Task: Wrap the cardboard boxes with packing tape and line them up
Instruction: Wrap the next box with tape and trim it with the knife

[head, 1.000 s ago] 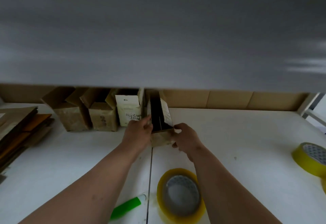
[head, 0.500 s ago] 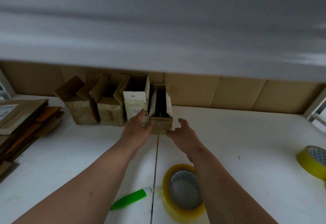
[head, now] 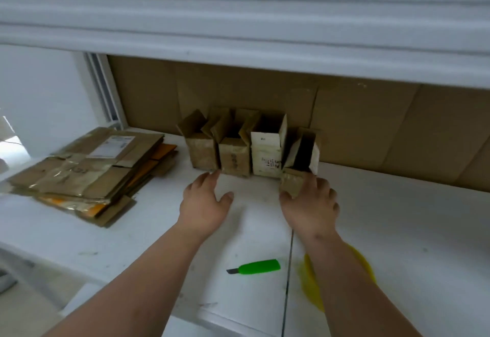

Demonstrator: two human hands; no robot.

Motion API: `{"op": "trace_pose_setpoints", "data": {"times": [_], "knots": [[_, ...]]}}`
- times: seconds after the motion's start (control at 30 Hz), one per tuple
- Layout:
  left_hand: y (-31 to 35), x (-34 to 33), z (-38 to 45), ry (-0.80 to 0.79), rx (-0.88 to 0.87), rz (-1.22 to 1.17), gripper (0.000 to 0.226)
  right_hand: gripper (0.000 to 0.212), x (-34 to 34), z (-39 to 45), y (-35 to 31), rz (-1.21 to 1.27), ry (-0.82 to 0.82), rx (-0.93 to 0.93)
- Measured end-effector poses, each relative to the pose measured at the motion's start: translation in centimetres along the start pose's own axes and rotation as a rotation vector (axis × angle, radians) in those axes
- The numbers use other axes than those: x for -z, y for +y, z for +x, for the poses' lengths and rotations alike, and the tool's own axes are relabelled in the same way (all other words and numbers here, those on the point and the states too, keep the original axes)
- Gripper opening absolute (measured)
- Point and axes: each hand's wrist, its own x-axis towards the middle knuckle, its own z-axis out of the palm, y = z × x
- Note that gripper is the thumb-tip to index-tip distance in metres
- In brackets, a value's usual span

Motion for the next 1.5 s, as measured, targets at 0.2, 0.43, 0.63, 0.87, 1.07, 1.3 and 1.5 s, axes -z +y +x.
{"op": "trace_pose_setpoints", "data": {"times": [0.2,0.43,0.63,0.87,1.07,1.3,1.5], "knots": [[-5.3,5.3,0.0,0.09,0.049,-0.017,0.06,0.048,-4.9,-2.6,-6.2,0.013,-0.168,0.148],[-16.1,13.7,1.6,0.15,0.117,0.116,0.054,0.038,-13.9,-6.7,-17.2,0.028,-0.324,0.301],[-23.6,17.4,2.6,0.09,0.188,0.175,0.061,0.053,-18.8,-8.7,-24.2,0.012,-0.326,0.413],[-27.2,18.8,4.9,-0.013,0.169,0.281,0.067,0.083,-22.0,-7.3,-28.7,-0.164,-0.421,0.531],[-28.5,19.3,7.4,-0.108,0.159,0.333,0.067,0.046,-23.2,-5.2,-30.3,-0.202,-0.399,0.627],[-29.3,19.4,9.3,-0.121,0.106,0.339,0.06,0.094,-23.1,-2.8,-31.0,-0.263,-0.477,0.426],[-31.0,19.5,10.2,-0.134,0.025,0.375,0.047,0.096,-24.2,-3.0,-31.0,-0.161,-0.439,0.308]]}}
